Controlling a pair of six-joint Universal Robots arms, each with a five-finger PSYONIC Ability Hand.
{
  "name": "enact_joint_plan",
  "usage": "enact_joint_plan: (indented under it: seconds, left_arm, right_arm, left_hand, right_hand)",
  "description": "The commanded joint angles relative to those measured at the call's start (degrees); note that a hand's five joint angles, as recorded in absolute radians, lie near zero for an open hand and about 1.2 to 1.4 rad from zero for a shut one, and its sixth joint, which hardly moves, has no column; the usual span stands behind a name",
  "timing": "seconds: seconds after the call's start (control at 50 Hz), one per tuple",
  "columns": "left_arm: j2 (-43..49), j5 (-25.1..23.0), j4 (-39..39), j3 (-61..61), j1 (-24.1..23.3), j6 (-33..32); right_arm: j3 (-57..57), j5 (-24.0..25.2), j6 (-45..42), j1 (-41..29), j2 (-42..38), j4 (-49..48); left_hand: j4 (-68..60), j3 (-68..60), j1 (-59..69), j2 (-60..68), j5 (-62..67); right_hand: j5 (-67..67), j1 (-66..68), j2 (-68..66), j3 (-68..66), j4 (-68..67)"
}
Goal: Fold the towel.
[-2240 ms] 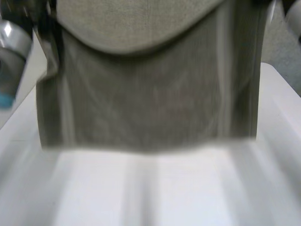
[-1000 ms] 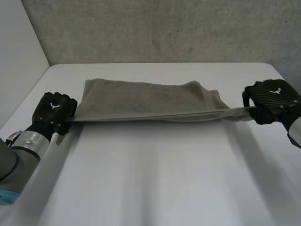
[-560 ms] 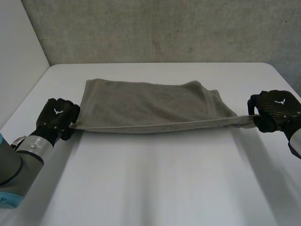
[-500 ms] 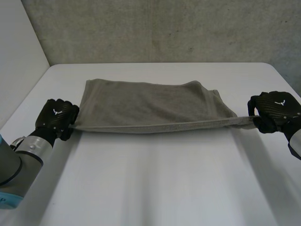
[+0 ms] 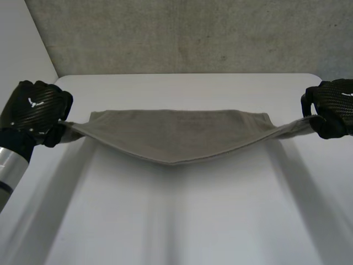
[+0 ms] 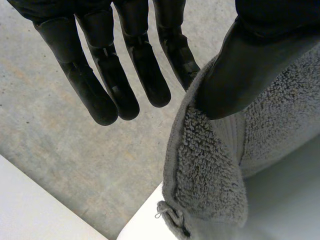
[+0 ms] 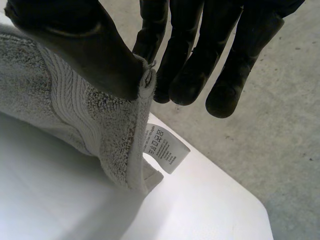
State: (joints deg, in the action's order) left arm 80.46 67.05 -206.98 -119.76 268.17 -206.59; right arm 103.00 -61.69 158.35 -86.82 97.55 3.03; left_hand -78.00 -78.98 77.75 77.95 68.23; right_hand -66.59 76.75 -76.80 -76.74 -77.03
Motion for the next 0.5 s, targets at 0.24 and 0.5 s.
enact_joint_plan:
  seconds: [0.24, 0.5]
  left_arm:
    - [-4.6, -12.2, 4.5, -5.2, 8.8, -0.7]
    - [26.3, -12.0, -3.5, 15.9, 3.9, -2.3]
  right_arm:
    - [-5.9, -0.2, -23.0, 4.5, -2.1, 17.8]
    - [-28.4, -9.1, -21.7, -8.2, -31.3, 15.8]
  left_hand:
    - [-2.0, -1.0, 2.2, 2.0, 1.8]
    - [-2.0, -1.0, 2.2, 2.0, 1.8]
  right_hand:
    - [-3.4, 3.2, -3.2, -3.3, -3.0]
    - [-3.4, 3.2, -3.2, -3.3, -3.0]
